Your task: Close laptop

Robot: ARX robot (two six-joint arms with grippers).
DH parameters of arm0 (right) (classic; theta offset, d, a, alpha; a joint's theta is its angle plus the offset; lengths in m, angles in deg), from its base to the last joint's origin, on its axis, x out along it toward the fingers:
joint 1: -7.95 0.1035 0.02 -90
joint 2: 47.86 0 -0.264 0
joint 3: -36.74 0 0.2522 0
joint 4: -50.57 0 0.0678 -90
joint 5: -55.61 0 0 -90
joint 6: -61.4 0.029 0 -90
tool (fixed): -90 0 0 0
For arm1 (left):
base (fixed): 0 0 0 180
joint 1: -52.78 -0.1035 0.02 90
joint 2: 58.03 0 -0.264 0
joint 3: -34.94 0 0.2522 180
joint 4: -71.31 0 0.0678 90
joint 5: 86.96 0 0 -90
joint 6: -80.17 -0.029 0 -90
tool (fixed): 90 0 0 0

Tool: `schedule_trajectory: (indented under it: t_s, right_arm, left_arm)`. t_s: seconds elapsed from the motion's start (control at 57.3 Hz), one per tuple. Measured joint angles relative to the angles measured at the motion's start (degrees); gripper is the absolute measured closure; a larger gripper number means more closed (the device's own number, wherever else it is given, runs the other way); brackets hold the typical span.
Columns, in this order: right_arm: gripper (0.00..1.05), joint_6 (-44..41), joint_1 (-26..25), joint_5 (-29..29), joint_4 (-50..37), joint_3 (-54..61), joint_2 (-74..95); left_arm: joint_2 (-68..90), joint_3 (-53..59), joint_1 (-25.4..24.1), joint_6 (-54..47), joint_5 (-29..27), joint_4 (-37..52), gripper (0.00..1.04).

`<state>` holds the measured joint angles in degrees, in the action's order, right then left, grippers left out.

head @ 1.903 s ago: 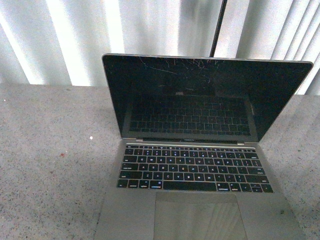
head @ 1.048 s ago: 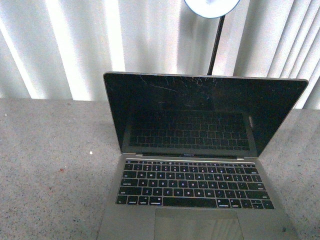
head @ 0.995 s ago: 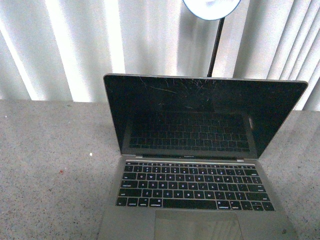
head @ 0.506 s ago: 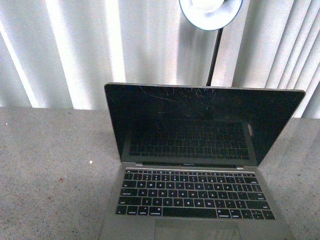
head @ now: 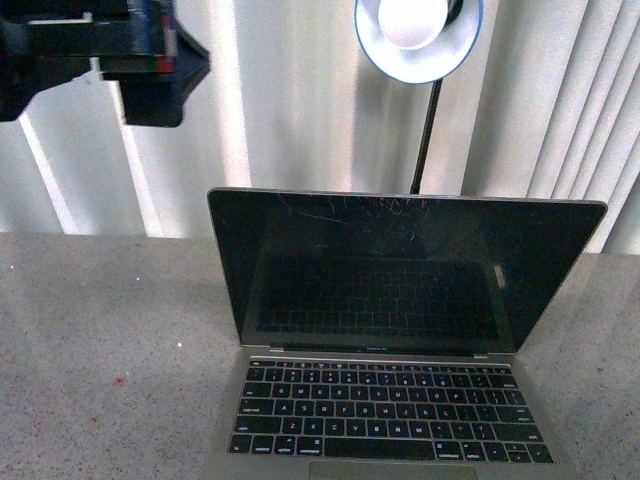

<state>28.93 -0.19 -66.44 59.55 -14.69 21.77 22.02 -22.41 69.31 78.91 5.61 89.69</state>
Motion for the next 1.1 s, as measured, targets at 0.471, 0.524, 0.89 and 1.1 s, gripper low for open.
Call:
schedule_trajectory:
  t_s: [0.471, 0.524, 0.89, 1.1]
  right_arm:
    - [0.69, -23.58, 3.93, -3.54, 16.15, -19.08, 12.68]
    - [0.77, -25.73, 4.42, -2.80, 17.35, -20.50, 14.03]
    - [1.02, -33.94, 7.21, -1.68, 24.26, -30.42, 21.38]
    - [1.02, -37.07, 9.64, -0.02, 25.09, -31.56, 24.70]
  left_arm:
    - [17.33, -21.51, 2.45, -8.85, -3.54, -11.17, 0.31]
    - [18.53, -23.65, 3.06, -9.73, -3.17, -13.79, 0.42]
    - [20.15, -28.89, 4.94, -14.21, -1.49, -26.86, 1.01]
    - [21.53, -28.89, 6.08, -15.45, -1.97, -30.23, 1.01]
